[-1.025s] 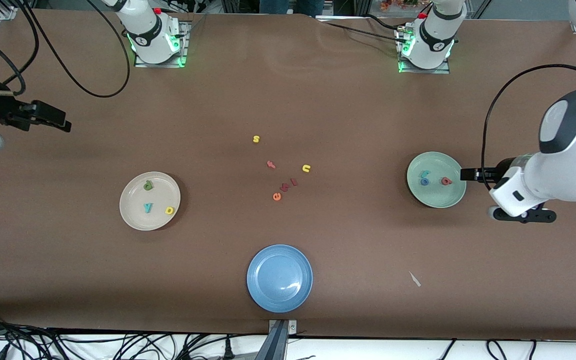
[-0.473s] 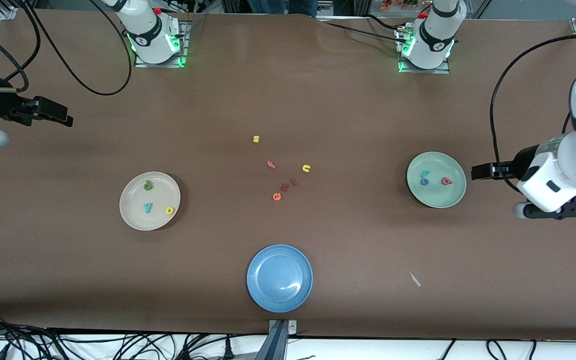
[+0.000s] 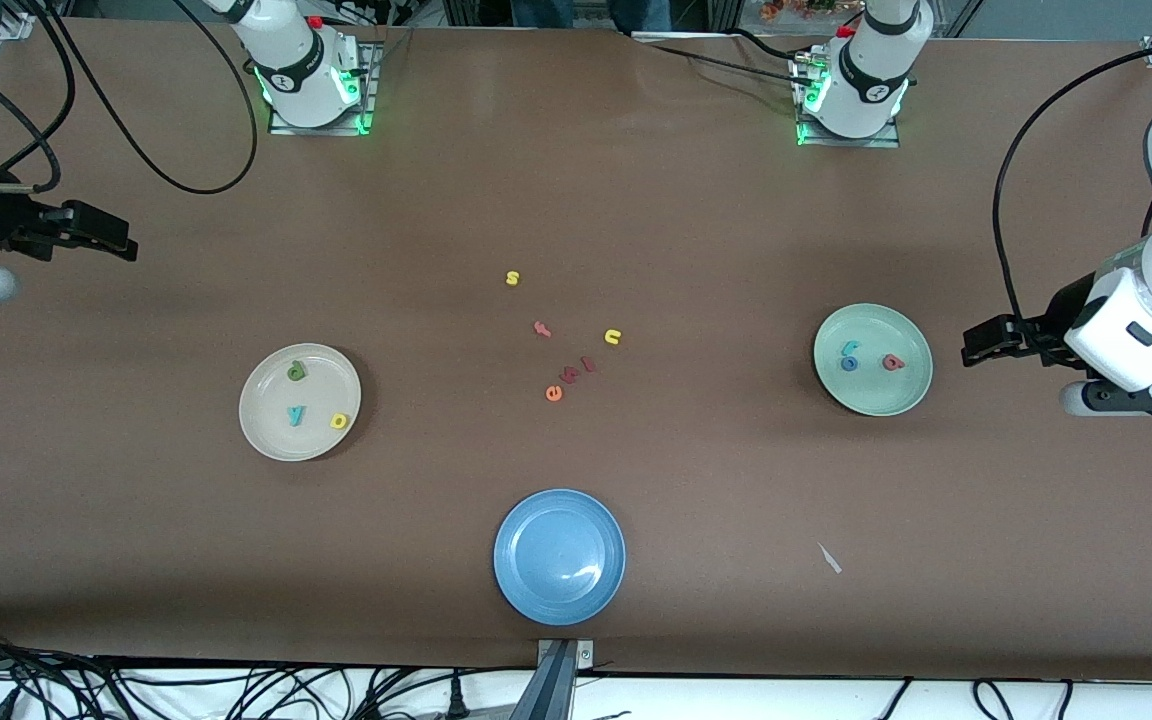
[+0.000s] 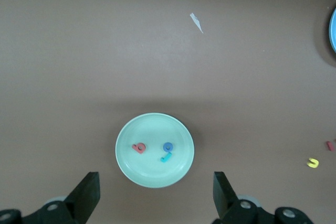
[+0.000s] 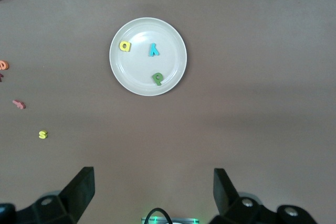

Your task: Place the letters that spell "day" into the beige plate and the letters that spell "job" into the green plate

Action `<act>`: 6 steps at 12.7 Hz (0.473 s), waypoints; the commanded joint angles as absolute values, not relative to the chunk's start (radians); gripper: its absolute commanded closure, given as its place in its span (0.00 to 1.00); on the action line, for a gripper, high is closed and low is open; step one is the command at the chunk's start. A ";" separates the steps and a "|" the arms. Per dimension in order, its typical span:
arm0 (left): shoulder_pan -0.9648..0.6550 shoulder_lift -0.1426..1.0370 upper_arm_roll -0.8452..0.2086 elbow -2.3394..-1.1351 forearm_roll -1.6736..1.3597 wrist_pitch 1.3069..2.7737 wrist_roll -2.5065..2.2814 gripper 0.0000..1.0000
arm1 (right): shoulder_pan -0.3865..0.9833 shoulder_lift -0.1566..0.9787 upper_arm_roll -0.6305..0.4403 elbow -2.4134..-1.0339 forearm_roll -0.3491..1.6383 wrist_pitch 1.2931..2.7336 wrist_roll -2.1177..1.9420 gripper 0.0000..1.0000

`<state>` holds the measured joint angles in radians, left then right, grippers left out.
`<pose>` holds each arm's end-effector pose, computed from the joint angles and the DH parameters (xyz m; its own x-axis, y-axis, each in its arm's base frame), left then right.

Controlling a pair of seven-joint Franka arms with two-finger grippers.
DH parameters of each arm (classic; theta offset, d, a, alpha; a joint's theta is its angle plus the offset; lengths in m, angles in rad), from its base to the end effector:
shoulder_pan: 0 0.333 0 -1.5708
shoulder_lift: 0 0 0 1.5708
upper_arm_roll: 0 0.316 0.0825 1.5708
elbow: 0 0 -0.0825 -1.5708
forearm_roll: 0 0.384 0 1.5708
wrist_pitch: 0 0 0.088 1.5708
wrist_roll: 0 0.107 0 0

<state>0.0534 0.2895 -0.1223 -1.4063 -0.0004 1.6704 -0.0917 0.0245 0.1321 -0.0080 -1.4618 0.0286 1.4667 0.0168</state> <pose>0.6445 -0.0341 0.5383 0.9993 0.0270 -0.0265 0.0279 -0.9991 0.0329 0.5828 0.0132 0.5917 0.9919 0.0025 -0.1273 -0.0008 -0.9997 -0.0254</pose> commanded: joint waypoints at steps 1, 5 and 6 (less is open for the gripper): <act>0.078 0.212 -0.117 -1.529 -0.032 1.746 -0.043 0.00 | 0.012 0.132 0.009 -1.465 0.025 1.480 0.003 0.00; 0.095 0.227 -0.118 -1.528 -0.031 1.744 -0.038 0.00 | 0.017 0.147 0.012 -1.465 0.023 1.480 0.011 0.00; 0.092 0.229 -0.120 -1.529 -0.031 1.743 -0.035 0.00 | 0.017 0.152 0.012 -1.465 0.023 1.479 0.011 0.00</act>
<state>0.0890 0.2475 -0.1199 -1.5000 -0.0005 1.7273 -0.0682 0.0257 0.1494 0.0008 -1.4624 0.0286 1.4739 0.0166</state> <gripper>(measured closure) 0.000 0.000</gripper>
